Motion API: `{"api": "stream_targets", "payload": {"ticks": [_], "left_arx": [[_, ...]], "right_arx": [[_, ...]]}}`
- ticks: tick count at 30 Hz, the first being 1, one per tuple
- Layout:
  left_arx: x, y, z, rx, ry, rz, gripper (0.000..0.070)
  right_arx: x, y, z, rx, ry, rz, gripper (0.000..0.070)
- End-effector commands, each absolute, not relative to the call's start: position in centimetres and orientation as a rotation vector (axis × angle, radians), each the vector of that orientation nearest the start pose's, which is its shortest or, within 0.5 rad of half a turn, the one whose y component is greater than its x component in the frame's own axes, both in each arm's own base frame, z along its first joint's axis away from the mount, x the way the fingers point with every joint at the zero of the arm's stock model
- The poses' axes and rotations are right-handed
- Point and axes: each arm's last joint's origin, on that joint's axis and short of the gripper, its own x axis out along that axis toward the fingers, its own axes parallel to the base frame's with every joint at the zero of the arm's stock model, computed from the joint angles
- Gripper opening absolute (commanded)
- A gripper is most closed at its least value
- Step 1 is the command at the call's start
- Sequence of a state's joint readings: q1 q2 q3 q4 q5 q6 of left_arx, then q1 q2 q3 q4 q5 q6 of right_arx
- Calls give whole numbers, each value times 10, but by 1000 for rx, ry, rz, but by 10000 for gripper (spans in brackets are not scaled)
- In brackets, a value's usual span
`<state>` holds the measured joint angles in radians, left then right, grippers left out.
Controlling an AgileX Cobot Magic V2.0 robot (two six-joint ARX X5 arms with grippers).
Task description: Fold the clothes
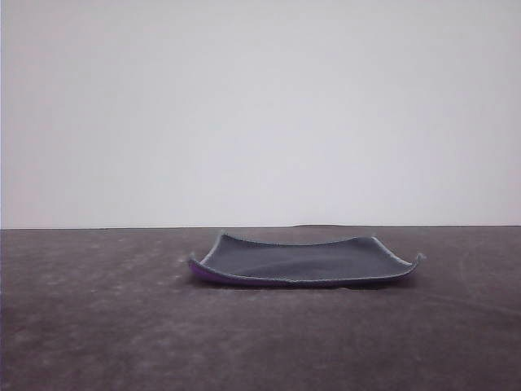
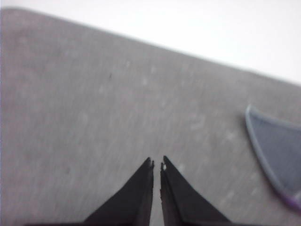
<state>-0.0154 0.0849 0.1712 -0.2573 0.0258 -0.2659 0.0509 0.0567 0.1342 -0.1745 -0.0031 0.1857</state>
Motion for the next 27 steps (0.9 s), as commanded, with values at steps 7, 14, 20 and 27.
{"api": "stream_targets", "payload": {"ticks": [7, 14, 20, 27], "left_arx": [[114, -4, 246, -322, 244, -65, 15], [174, -8, 285, -216, 385, -120, 16], [241, -13, 298, -209, 485, -240, 16], [299, -24, 283, -293, 643, -459, 16]], "right_arx": [[112, 8, 250, 234, 177, 119, 7], [167, 14, 302, 202, 321, 229, 7], [226, 18, 305, 198, 450, 256, 7], [274, 23, 272, 227, 617, 317, 7]]}}
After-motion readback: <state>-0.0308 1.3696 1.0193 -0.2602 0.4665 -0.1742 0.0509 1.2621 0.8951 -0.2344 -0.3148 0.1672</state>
